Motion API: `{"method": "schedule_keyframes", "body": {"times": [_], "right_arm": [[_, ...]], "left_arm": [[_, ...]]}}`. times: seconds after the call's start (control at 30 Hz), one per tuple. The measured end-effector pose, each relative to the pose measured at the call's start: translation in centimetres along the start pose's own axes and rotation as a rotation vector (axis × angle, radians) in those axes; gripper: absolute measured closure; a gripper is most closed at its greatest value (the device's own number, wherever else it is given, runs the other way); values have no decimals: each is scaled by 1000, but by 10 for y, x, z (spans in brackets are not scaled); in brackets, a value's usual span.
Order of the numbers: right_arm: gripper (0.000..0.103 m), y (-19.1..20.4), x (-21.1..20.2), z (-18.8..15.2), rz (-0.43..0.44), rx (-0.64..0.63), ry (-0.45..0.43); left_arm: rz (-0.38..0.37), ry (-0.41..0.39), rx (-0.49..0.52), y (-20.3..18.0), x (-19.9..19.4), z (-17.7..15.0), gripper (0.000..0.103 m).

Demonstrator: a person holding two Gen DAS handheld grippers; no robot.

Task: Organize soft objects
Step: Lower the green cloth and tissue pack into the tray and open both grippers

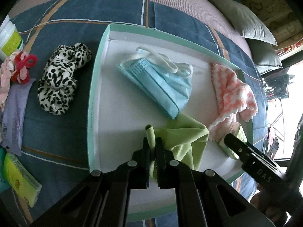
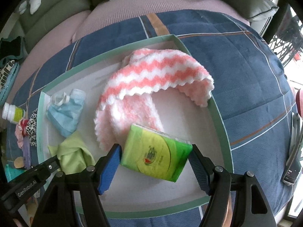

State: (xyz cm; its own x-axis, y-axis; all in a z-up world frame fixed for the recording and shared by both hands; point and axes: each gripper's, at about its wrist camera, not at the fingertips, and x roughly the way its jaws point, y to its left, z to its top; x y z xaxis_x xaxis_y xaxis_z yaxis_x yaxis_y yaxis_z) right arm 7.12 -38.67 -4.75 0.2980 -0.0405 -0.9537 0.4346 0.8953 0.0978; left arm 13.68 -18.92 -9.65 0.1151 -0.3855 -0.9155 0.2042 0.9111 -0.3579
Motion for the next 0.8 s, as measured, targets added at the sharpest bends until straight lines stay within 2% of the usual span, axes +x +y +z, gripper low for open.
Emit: {"method": "schedule_keyframes", "body": {"times": [0.13,0.27,0.4,0.47,0.63,0.7,0.77,0.8], "right_arm": [[28,-6,-3,3,12,14,-5],[28,-10,-6,4,22,25,-11],[27,-11,-13,4,28,27,-29],[27,-12,-17,4,34,24,-44],[26,-8,-19,7,44,15,-56],[26,-8,-20,7,48,13,-59],[25,-8,-22,7,54,12,-66],[22,-8,-22,7,56,10,-72]], "left_arm": [[21,-15,1,1,-11,1,93],[42,-37,3,-5,-20,4,75],[51,-65,9,-4,-35,4,65],[53,-81,8,-5,-42,6,54],[60,-106,13,-7,-49,6,51],[63,-112,11,-6,-51,7,46],[70,-125,11,-7,-54,8,37],[86,-129,15,-10,-56,8,36]]}}
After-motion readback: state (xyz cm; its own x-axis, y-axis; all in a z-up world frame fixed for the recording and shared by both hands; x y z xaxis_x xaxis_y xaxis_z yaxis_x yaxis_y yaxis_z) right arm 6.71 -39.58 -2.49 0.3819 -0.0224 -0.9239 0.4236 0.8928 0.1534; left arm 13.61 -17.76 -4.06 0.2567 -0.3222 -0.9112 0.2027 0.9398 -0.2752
